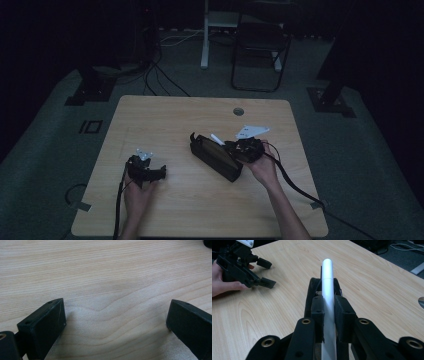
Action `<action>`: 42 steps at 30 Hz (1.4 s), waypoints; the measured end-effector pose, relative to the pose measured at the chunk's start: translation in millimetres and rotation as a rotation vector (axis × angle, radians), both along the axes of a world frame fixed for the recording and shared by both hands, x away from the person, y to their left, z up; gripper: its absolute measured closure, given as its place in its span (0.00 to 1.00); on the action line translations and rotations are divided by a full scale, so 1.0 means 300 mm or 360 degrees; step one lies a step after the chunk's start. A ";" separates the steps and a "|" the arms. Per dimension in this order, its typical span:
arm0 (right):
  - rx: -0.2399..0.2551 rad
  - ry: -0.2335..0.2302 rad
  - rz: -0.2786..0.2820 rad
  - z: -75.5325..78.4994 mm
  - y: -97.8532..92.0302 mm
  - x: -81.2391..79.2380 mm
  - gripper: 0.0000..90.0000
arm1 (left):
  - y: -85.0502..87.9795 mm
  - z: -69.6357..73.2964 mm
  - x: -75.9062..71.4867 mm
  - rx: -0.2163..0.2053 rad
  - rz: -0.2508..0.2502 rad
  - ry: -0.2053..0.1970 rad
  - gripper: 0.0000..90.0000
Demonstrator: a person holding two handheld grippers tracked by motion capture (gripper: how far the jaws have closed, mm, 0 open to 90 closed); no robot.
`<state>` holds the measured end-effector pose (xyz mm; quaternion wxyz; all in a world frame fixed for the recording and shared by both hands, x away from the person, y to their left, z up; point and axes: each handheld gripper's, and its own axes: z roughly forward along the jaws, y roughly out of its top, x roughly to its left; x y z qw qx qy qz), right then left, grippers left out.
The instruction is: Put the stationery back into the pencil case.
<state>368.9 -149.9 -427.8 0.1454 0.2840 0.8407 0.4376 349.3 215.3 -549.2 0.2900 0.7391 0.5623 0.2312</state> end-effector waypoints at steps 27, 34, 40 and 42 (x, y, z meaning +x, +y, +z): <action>0.0009 0.0014 0.0011 -0.010 0.047 0.040 0.88 | 0.000 0.000 0.000 0.0002 -0.0001 -0.0003 0.03; 0.0011 0.0030 0.0009 -0.017 0.052 0.045 0.88 | 0.000 0.000 0.000 0.0002 -0.0001 -0.0003 0.03; 0.0015 0.0039 0.0011 -0.025 0.057 0.051 0.88 | 0.000 0.000 0.000 0.0002 -0.0001 -0.0003 0.03; 0.0013 0.0042 0.0012 -0.027 0.058 0.053 0.88 | 0.000 0.000 0.000 0.0003 -0.0002 -0.0003 0.03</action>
